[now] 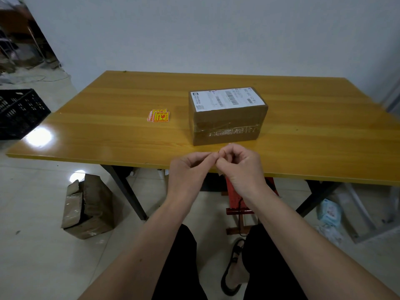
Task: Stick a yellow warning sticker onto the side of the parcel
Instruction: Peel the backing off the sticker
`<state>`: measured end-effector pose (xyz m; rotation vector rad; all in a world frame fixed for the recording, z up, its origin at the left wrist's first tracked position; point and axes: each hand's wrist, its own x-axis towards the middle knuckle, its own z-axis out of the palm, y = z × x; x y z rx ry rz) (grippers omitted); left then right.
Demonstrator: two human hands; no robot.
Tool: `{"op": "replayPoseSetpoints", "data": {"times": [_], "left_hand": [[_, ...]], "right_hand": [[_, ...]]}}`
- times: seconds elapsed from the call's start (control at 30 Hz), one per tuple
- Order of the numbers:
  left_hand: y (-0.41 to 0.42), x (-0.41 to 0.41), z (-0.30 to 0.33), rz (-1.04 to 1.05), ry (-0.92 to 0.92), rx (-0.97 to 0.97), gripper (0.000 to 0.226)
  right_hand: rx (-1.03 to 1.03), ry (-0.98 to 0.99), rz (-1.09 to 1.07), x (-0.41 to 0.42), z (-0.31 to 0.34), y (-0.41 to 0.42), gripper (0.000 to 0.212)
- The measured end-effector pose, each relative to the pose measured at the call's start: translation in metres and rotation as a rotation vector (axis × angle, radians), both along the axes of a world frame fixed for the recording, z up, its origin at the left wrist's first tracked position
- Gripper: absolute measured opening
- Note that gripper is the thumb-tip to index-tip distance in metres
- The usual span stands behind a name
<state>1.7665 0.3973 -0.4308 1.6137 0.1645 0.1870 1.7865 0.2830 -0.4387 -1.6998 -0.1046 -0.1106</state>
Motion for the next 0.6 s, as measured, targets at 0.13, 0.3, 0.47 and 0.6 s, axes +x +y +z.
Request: {"op": "replayPoseSetpoints", "data": {"times": [0.13, 0.3, 0.47, 0.6], "left_hand": [[0.0021, -0.001, -0.0024, -0.008, -0.015, 0.032, 0.007], [0.0001, 0.0, 0.0001, 0.033, 0.016, 0.037, 0.009], [0.002, 0.002, 0.0009, 0.045, 0.087, -0.044, 0.009], [0.002, 0.0033, -0.0013, 0.066, 0.195, -0.278, 0.009]], "right_hand": [[-0.077, -0.026, -0.006, -0.0008, -0.0034, -0.0006, 0.019], [-0.082, -0.039, -0.011, 0.0012, -0.0011, 0.0001, 0.02], [-0.053, -0.036, -0.001, 0.0019, -0.0002, 0.0, 0.018], [0.007, 0.027, -0.008, 0.0018, 0.0004, -0.0046, 0.013]]}}
